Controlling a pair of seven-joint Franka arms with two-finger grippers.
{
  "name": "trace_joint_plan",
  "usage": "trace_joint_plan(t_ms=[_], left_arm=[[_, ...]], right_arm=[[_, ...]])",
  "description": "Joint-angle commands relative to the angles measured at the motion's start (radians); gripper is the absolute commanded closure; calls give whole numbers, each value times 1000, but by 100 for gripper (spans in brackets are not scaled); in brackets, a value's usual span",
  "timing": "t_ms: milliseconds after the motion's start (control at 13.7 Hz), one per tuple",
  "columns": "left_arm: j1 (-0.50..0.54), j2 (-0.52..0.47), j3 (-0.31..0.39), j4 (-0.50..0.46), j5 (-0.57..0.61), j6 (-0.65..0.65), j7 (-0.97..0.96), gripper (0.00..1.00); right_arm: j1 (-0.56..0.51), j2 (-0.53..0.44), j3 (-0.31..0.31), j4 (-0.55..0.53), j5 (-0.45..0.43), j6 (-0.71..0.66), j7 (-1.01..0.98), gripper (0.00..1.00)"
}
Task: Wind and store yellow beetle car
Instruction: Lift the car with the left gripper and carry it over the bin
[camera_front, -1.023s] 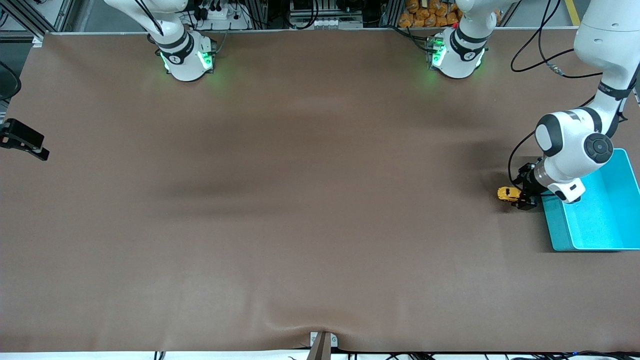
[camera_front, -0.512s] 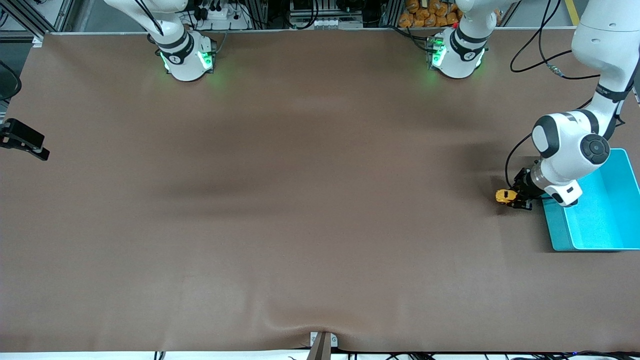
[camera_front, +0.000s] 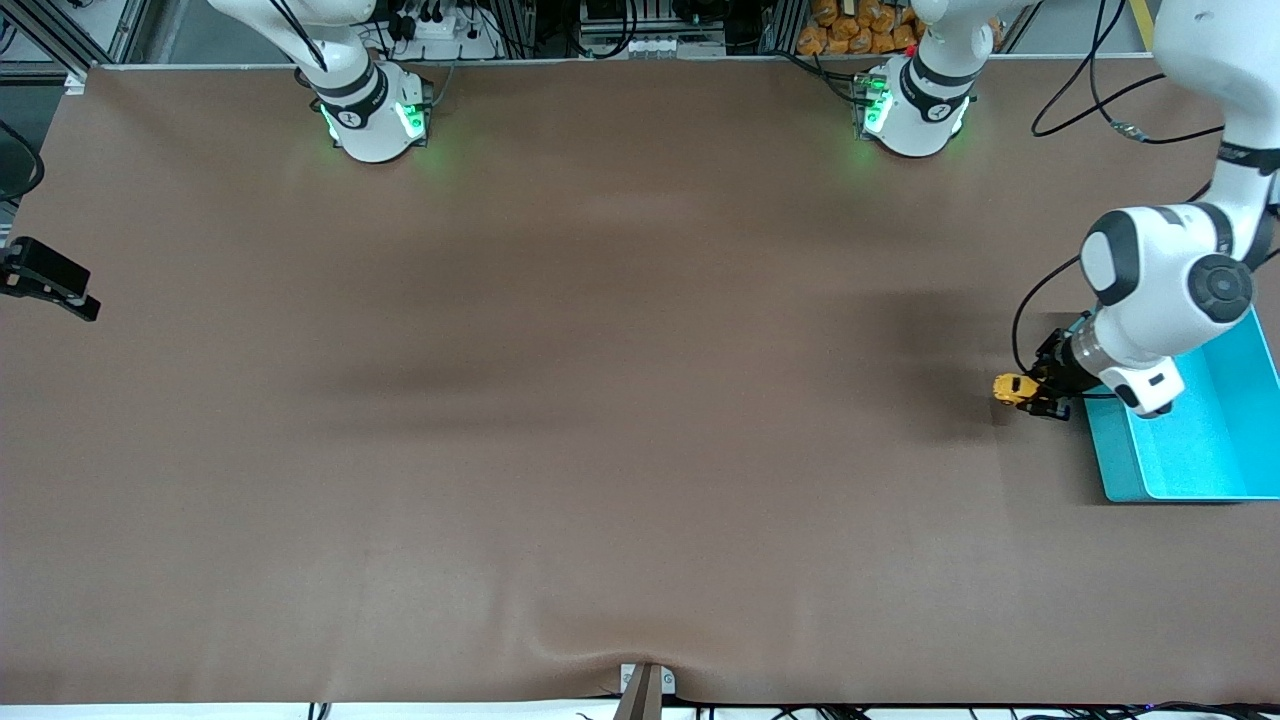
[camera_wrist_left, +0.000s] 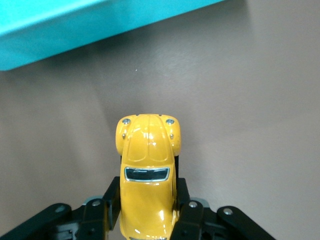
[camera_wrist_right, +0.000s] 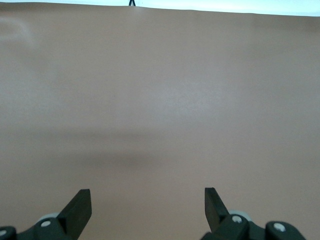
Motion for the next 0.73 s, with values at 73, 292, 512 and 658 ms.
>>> trace_joint_plan(t_ms=[73, 292, 512, 658], left_arm=[[-1, -3, -5, 136, 20, -156, 79, 100], [-3, -2, -13, 207, 129, -239, 140, 100], [2, 33, -15, 308, 147, -278, 217, 100], [13, 44, -5, 354, 146, -323, 339, 100]], right_arm=[[-13, -22, 12, -24, 11, -1, 2, 0], [-13, -24, 10, -22, 11, 0, 2, 0], [-12, -24, 12, -21, 11, -1, 2, 0], [-12, -24, 12, -19, 11, -1, 2, 0]])
